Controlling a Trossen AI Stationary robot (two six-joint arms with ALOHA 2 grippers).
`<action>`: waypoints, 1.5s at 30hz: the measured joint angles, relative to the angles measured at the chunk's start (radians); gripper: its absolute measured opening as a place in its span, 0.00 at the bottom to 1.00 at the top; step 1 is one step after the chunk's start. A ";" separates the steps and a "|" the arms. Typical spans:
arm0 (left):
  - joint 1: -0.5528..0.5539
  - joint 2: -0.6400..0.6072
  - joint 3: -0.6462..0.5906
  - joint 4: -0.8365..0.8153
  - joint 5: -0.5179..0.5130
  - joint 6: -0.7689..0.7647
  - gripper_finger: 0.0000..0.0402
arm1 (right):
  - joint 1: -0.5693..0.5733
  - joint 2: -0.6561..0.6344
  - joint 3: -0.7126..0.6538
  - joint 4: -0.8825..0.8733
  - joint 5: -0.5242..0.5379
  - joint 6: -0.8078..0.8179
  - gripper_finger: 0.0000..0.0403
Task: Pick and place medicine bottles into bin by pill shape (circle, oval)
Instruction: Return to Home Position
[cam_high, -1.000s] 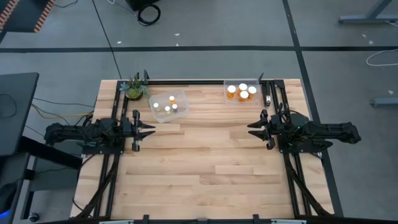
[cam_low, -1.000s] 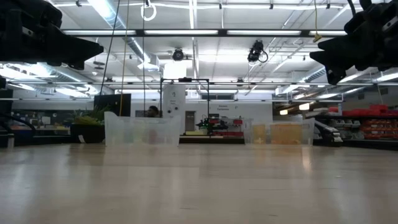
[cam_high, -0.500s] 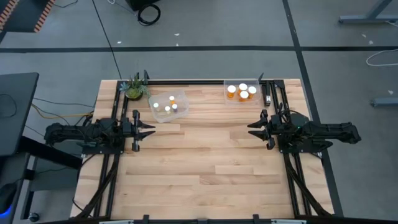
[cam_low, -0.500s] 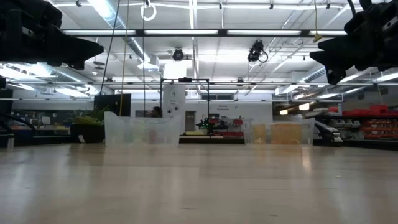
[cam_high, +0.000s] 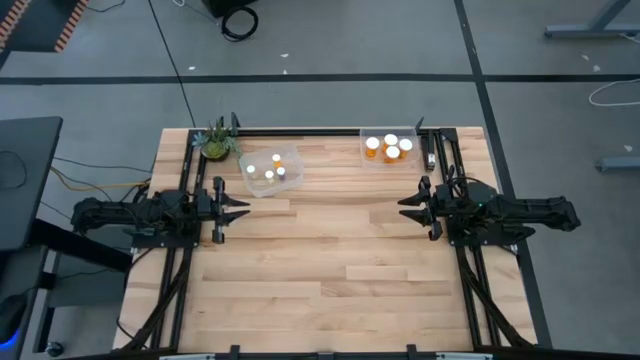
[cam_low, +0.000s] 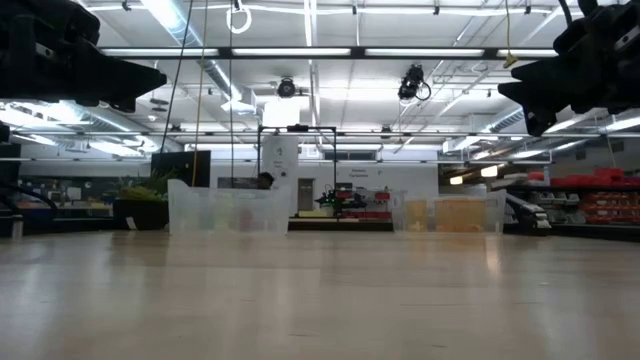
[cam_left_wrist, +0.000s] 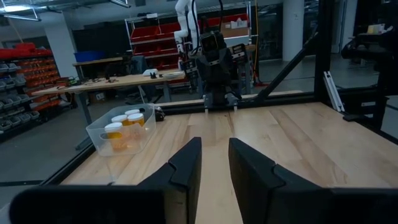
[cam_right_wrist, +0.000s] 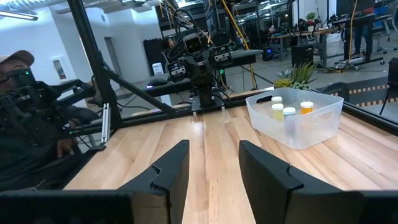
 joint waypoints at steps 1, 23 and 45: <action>0.000 0.000 0.000 0.000 0.000 0.000 0.23 | 0.000 0.000 0.000 0.000 0.000 0.000 0.36; 0.000 0.000 0.000 0.000 0.000 0.000 0.21 | 0.000 0.000 0.000 0.000 0.000 0.000 0.36; 0.000 0.000 0.000 0.000 0.000 0.000 0.23 | 0.000 0.000 0.000 0.000 0.000 0.000 0.36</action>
